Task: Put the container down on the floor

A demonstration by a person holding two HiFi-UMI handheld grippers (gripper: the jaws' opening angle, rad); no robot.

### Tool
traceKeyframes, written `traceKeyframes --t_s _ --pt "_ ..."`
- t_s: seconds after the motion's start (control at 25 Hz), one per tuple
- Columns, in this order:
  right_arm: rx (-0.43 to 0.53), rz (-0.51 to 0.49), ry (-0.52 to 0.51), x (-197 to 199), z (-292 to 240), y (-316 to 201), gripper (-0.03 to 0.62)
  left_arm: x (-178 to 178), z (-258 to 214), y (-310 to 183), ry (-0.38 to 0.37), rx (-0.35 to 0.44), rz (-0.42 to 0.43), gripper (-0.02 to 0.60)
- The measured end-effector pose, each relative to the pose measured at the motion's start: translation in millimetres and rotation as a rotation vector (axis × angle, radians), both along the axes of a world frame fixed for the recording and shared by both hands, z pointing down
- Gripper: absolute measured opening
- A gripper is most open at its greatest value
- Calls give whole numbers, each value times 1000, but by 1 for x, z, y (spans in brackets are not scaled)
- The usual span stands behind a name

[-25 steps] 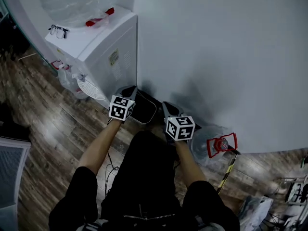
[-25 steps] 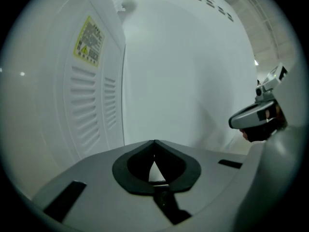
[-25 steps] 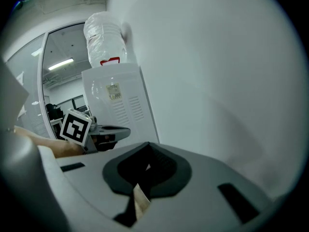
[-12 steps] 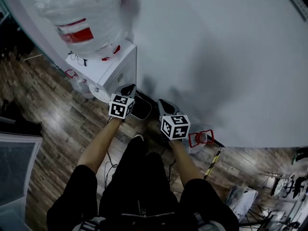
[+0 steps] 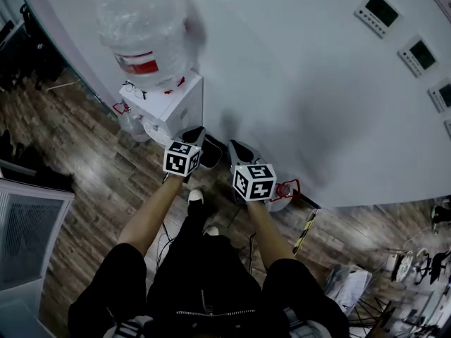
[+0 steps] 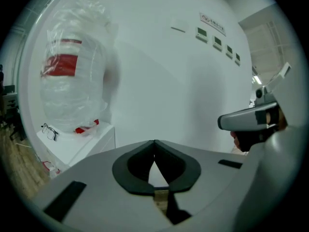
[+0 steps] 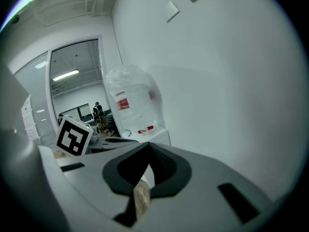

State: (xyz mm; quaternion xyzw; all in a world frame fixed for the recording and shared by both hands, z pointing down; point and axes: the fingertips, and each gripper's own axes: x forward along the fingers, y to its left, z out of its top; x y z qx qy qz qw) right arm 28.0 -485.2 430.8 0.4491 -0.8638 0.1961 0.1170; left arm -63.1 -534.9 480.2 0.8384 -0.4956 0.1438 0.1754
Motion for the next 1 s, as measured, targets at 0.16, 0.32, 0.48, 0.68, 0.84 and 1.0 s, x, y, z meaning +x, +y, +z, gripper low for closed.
traceKeyframes --t_s 0.16,0.32,0.48,0.68,0.84,1.0 --pt "43 -4 2 -1 -31 24 9 6 -33 28 -20 41 24 15" --pt "70 14 6 -2 -50 44 9 5 -58 47 -15 80 32 15" --pt "105 39 19 -9 -67 62 9 0 -78 63 -4 115 53 15" --pt "132 79 30 -31 -80 89 9 -19 -96 91 11 147 89 15" --pt "146 91 40 -53 -85 116 9 -38 -102 115 9 169 106 15" --pt "160 96 62 -68 -88 141 9 -50 -104 138 -4 183 126 15"
